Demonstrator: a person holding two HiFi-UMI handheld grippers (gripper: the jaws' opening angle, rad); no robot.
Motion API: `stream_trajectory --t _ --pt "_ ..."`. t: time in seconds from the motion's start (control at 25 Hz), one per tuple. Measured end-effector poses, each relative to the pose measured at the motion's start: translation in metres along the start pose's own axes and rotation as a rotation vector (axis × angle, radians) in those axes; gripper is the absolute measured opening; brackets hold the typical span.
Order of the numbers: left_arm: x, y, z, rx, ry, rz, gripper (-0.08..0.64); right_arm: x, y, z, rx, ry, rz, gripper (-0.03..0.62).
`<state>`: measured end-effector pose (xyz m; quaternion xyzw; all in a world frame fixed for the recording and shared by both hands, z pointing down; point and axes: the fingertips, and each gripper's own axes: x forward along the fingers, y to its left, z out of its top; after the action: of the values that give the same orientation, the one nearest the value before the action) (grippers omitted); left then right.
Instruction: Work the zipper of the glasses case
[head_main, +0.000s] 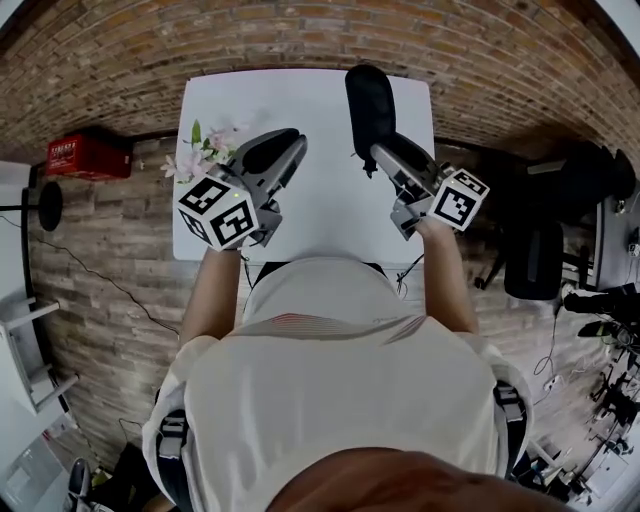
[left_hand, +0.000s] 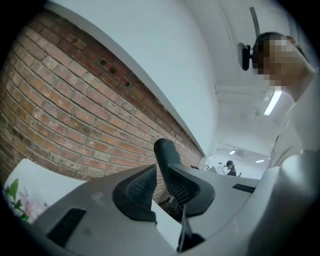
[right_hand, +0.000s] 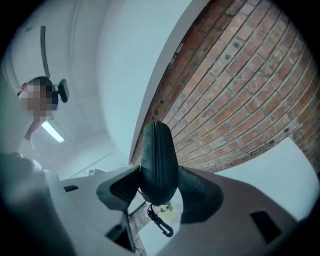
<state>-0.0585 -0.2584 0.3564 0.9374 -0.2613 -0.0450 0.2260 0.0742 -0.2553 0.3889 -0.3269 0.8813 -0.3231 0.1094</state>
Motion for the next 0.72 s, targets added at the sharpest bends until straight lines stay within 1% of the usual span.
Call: stream_trajectory --t 0.04,0.08,0.16,0.28,0.4,0.48,0.72 --pt "0.001 -0.003 0.004 -0.020 -0.006 -0.033 0.050 0.002 0.006 0.002 0.020 -0.005 0.032 0.291" --pt "0.002 -0.006 0.006 -0.031 -0.009 -0.062 0.070 0.004 0.011 0.003 0.037 -0.011 0.059 0.291" --pt "0.005 -0.014 0.010 -0.048 -0.007 -0.116 0.143 0.007 0.018 0.004 0.065 -0.017 0.100 0.291" --pt "0.009 -0.025 0.014 -0.078 -0.008 -0.178 0.211 0.011 0.027 0.003 0.090 -0.004 0.152 0.291" --pt "0.014 -0.030 0.014 -0.095 0.005 -0.219 0.242 0.012 0.041 -0.003 0.127 0.017 0.216 0.291" --pt "0.016 -0.034 0.016 -0.115 0.010 -0.255 0.263 0.014 0.056 -0.005 0.128 0.035 0.267 0.291" --pt "0.014 -0.043 0.029 -0.223 -0.044 -0.364 0.285 0.022 0.090 -0.019 0.128 0.105 0.385 0.291"
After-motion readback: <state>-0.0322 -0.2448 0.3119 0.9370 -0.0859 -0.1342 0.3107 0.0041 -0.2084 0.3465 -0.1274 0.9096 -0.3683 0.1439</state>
